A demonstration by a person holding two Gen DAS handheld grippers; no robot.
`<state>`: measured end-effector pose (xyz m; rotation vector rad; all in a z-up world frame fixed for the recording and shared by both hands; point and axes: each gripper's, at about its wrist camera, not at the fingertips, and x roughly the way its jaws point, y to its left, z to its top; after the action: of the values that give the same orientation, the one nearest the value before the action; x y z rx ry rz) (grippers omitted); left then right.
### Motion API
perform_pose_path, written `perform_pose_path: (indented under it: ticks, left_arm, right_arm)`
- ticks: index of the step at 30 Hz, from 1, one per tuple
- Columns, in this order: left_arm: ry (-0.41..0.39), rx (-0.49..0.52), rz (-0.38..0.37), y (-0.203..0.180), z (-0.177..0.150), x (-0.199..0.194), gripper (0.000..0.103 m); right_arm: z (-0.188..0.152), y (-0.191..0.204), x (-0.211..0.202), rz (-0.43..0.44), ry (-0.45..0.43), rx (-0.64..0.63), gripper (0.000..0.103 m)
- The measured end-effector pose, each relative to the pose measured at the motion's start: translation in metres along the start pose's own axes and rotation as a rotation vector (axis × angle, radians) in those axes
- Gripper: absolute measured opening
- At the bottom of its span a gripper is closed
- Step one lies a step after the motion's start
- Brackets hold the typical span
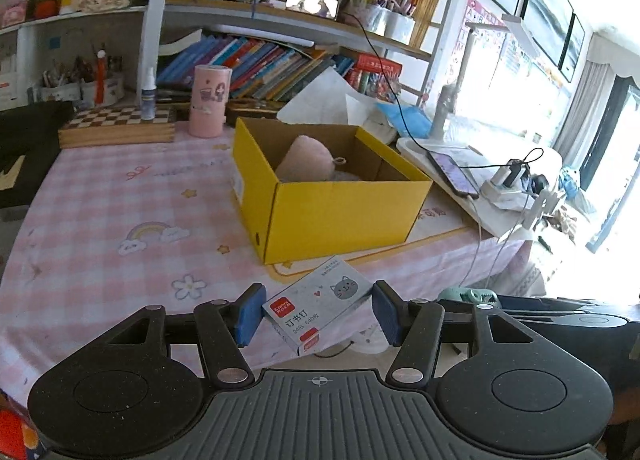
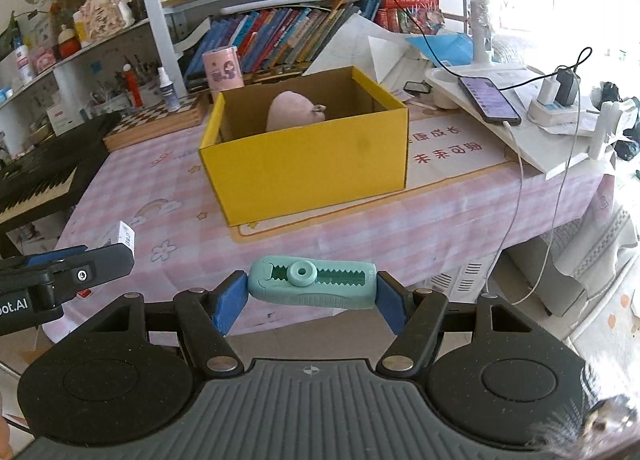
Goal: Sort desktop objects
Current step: 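Carry the white box in the left tool and green dispenser in the right tool to the yellow box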
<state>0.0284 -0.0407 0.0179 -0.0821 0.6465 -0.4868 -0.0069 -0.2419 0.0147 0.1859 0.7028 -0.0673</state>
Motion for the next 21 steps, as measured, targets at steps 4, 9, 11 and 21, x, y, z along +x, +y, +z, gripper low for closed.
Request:
perform_pose_path:
  ticks: [4, 9, 11, 21]
  left_arm:
    - [0.006, 0.003, 0.003, -0.01, 0.007, 0.015, 0.057]
    - [0.008, 0.012, 0.011, -0.022, 0.017, 0.032, 0.057]
    - [0.004, 0.014, 0.022, -0.026, 0.022, 0.039, 0.057]
    - [-0.047, 0.048, 0.087, -0.048, 0.058, 0.083, 0.057]
  right_arm:
    - [0.01, -0.014, 0.008, 0.003, 0.008, 0.001, 0.066]
    - [0.024, -0.032, 0.023, 0.009, 0.028, 0.006, 0.066]
    - [0.03, -0.037, 0.029, 0.016, 0.031, 0.008, 0.066]
    - [0.075, -0.071, 0.057, 0.052, -0.022, -0.022, 0.066]
